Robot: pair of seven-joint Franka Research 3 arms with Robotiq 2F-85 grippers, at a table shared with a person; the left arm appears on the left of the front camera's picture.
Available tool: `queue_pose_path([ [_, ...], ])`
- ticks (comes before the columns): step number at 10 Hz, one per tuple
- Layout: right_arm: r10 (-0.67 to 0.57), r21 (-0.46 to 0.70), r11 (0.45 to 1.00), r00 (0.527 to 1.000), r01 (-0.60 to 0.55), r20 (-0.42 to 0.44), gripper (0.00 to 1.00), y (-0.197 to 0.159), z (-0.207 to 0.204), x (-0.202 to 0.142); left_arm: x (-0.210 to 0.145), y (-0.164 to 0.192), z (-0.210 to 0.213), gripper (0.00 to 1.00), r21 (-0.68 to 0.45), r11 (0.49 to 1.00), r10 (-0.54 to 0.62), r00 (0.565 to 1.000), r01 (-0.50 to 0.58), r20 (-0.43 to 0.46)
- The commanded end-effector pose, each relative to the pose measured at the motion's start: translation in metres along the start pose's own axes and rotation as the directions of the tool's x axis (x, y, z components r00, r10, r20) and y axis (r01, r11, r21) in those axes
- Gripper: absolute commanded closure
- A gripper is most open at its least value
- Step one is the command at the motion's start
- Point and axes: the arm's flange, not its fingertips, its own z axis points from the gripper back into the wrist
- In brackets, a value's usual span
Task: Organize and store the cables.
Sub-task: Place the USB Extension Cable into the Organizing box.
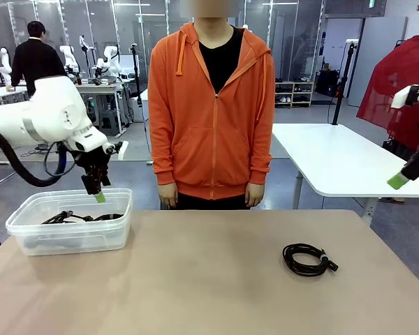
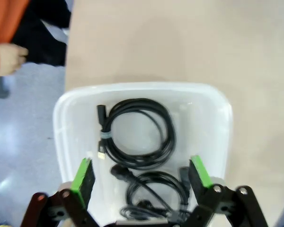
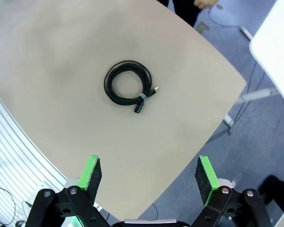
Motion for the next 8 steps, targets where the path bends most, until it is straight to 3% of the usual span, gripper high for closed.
queue_pose_path([
  [1,-0.084,-0.021,0.996,0.994,0.083,-0.072,0.0,-0.003,-0.004,0.021,-0.001,-0.059,0.044,0.0,0.004,0.998,0.059,0.996,-0.059,0.065],
  [4,-0.076,0.004,0.997,0.991,0.077,-0.115,0.0,-0.001,-0.017,0.031,0.011,-0.126,0.119,0.0,0.089,0.978,0.171,0.967,-0.19,0.189],
  [6,-0.056,0.005,0.998,0.994,0.057,-0.097,0.0,-0.006,-0.013,0.031,0.012,-0.159,0.161,0.0,0.134,0.955,0.228,0.946,-0.263,0.231],
  [8,-0.022,0.018,1.0,0.997,0.024,-0.077,0.0,-0.001,-0.005,0.032,-0.002,-0.184,0.176,0.0,0.133,0.907,0.365,0.903,-0.4,0.227],
])
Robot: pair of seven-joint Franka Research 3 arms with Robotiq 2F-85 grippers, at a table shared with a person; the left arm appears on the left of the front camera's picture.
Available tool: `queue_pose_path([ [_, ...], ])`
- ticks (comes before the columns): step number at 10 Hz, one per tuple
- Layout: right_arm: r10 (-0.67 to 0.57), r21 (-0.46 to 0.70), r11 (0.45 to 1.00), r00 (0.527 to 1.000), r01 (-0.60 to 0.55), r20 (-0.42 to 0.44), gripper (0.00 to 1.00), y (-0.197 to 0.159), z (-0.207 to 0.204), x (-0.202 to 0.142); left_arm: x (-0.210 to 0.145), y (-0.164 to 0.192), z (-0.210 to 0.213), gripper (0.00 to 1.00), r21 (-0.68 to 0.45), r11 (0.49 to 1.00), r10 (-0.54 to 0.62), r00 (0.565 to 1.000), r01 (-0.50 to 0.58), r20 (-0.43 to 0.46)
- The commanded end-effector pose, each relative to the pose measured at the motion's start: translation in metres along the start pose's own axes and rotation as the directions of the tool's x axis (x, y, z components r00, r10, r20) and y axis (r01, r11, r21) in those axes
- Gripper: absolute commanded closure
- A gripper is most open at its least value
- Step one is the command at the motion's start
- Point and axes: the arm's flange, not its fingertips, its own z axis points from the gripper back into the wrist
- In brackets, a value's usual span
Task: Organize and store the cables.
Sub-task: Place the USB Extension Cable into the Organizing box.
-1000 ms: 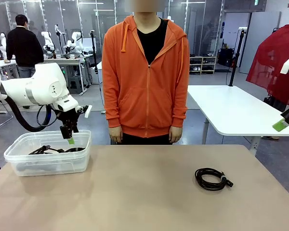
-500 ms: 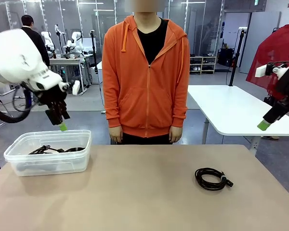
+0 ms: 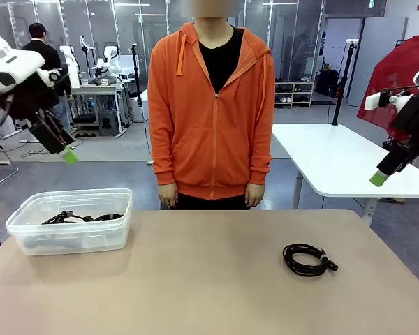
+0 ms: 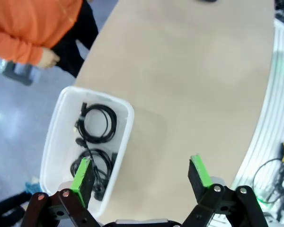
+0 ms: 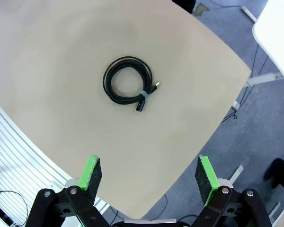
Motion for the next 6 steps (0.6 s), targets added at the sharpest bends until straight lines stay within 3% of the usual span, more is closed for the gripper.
queue_pose_path([
  [1,0.042,-0.001,0.999,0.999,-0.042,-0.008,0.0,0.0,0.003,0.002,-0.022,-0.019,-0.004,0.0,0.013,0.994,0.107,0.994,-0.106,-0.033],
  [4,0.052,0.019,0.999,0.998,-0.051,-0.035,0.0,0.003,-0.004,0.011,-0.062,-0.048,0.034,0.0,0.133,0.961,0.251,0.966,-0.242,-0.055],
  [6,0.05,0.031,0.998,0.997,-0.049,-0.056,0.0,0.005,-0.017,0.019,-0.073,-0.047,0.043,0.0,0.157,0.954,0.26,0.966,-0.256,-0.007],
])
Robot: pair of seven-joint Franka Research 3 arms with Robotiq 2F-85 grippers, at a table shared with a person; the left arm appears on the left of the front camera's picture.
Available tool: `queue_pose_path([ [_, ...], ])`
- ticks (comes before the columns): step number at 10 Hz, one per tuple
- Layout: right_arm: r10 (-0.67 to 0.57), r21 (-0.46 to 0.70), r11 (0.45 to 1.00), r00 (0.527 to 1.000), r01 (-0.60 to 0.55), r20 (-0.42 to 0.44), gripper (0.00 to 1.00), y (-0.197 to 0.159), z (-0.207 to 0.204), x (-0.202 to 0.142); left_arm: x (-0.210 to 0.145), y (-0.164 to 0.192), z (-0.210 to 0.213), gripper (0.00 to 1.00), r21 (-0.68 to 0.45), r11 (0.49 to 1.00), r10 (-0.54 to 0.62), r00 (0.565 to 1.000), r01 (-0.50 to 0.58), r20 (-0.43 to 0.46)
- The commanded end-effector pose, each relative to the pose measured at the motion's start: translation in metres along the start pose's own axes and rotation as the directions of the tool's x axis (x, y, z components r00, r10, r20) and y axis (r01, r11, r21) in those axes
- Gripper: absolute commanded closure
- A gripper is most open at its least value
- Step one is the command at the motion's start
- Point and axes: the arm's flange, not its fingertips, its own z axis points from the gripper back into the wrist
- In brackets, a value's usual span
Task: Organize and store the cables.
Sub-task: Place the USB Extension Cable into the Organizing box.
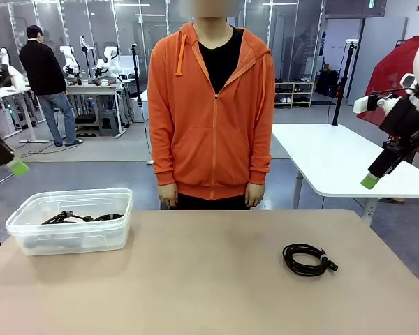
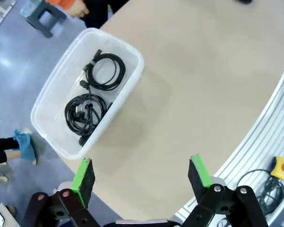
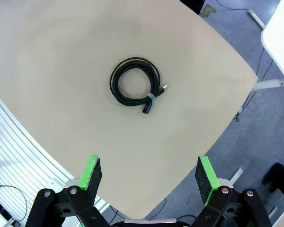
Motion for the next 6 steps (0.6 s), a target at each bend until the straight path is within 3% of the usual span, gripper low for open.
queue_pose_path([
  [1,-0.036,0.018,0.999,0.998,0.037,-0.044,0.0,-0.002,-0.014,0.01,0.009,0.0,-0.01,0.0,-0.017,1.0,-0.018,1.0,0.018,-0.013],
  [3,-0.16,-0.01,0.987,0.983,0.16,-0.085,0.0,0.002,-0.052,0.015,0.009,0.0,-0.01,0.0,-0.017,1.0,-0.018,1.0,0.018,-0.013],
  [4,-0.233,-0.107,0.969,0.969,0.224,-0.081,0.0,0.003,-0.071,0.015,0.009,0.0,-0.01,0.0,-0.017,1.0,-0.018,1.0,0.018,-0.013],
  [6,-0.362,-0.133,0.927,0.93,0.351,-0.069,0.0,0.0,-0.109,0.012,0.009,0.0,-0.01,0.0,-0.017,1.0,-0.018,1.0,0.018,-0.013],
])
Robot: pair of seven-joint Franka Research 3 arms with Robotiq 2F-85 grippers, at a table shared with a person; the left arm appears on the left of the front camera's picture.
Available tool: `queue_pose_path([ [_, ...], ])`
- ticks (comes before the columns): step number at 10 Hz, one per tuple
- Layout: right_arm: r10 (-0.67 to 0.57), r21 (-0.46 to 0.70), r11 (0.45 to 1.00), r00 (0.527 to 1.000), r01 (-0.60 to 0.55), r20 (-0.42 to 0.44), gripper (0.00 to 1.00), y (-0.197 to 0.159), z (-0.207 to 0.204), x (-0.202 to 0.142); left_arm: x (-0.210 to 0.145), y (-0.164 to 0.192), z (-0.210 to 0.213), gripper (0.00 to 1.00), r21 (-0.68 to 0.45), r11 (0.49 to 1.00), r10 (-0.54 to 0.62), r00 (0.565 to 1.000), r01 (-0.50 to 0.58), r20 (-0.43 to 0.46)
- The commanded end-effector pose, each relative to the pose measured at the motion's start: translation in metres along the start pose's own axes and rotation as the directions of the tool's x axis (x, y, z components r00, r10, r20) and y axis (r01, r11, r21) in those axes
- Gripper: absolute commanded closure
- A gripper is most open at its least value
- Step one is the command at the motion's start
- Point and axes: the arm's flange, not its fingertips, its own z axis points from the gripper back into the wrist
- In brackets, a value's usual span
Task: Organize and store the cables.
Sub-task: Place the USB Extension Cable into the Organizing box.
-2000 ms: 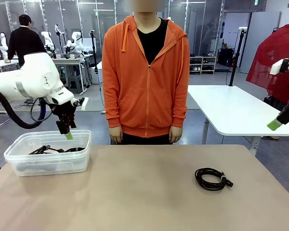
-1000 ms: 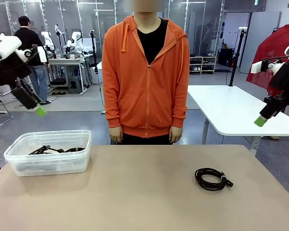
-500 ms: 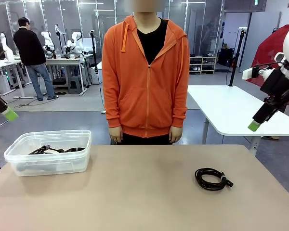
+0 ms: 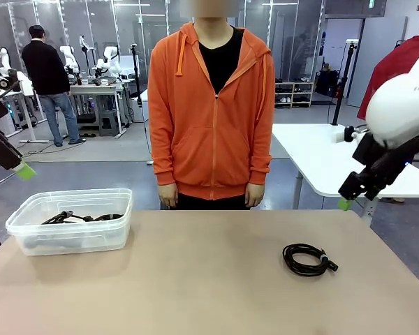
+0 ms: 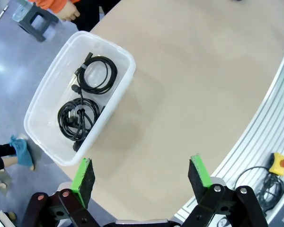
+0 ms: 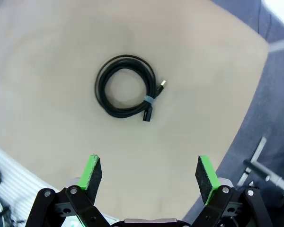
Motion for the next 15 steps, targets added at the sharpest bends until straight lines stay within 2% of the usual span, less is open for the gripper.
queue_pose_path([
  [1,-0.129,-0.083,0.989,0.991,0.126,-0.029,0.0,0.004,-0.031,-0.001,0.002,0.003,0.003,0.0,0.024,1.0,0.017,1.0,-0.017,-0.007],
  [4,-0.216,-0.131,0.969,0.976,0.21,-0.034,0.0,0.004,-0.08,-0.006,0.002,0.003,0.003,0.0,0.024,1.0,0.017,1.0,-0.017,-0.007],
  [6,-0.301,-0.096,0.949,0.954,0.3,0.005,0.0,0.002,-0.101,-0.006,0.002,0.003,0.003,0.0,0.024,1.0,0.017,1.0,-0.017,-0.007],
  [7,-0.31,-0.144,0.942,0.951,0.304,-0.02,0.0,0.005,-0.112,-0.005,0.002,0.003,0.003,0.0,0.024,1.0,0.017,1.0,-0.017,-0.007],
  [8,-0.338,-0.133,0.935,0.939,0.328,-0.06,0.0,0.008,-0.128,-0.005,0.002,0.003,0.003,0.0,0.024,1.0,0.017,1.0,-0.017,-0.007],
  [10,-0.393,-0.119,0.914,0.919,0.387,-0.034,0.0,0.006,-0.144,-0.003,0.002,0.003,0.003,0.0,0.024,1.0,0.017,1.0,-0.017,-0.007],
  [15,-0.45,-0.116,0.891,0.889,0.439,-0.091,0.0,0.001,-0.178,0.007,0.002,0.003,0.003,0.0,0.024,1.0,0.017,1.0,-0.017,-0.007],
])
